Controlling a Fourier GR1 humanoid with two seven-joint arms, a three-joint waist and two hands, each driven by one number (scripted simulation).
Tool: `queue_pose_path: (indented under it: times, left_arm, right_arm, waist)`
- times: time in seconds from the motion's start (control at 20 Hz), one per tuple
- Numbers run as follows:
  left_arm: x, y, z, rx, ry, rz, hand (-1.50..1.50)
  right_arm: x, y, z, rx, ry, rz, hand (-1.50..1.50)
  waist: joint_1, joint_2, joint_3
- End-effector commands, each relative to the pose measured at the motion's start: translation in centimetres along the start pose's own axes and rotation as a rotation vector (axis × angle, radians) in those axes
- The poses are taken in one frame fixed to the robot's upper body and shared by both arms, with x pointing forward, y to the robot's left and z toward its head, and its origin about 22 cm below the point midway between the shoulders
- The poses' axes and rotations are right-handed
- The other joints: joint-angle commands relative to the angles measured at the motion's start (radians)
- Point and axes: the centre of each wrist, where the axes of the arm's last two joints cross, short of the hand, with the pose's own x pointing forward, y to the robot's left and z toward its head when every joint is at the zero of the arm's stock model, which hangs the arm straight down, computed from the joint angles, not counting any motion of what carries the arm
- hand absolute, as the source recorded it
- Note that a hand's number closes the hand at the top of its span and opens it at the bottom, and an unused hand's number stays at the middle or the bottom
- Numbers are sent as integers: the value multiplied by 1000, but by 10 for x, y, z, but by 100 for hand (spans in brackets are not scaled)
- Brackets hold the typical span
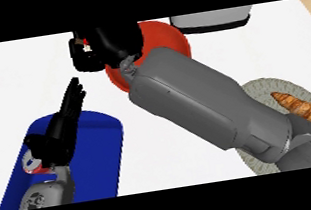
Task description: Pick the cupcake from the placemat and place it in the bowl
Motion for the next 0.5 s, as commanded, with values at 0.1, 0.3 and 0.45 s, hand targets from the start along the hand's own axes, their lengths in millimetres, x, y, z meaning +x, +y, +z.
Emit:
queue_pose_path:
  times: [0.1, 0.3, 0.45]
  left_arm:
    - [11, -2, 6, -23, -17, -15, 0]
    - [15, 7, -10, -2, -14, -7, 0]
    - [21, -14, -14, -29, 1, -4, 0]
  right_arm:
    - [-80, 6, -20, -38, 64, 73, 150]
    - [-94, 14, -27, -26, 89, 96, 150]
    - [-134, 31, -14, 37, 113, 105, 150]
  waist:
    - [13, 5, 1]
    - [10, 6, 0]
    - [15, 11, 1]
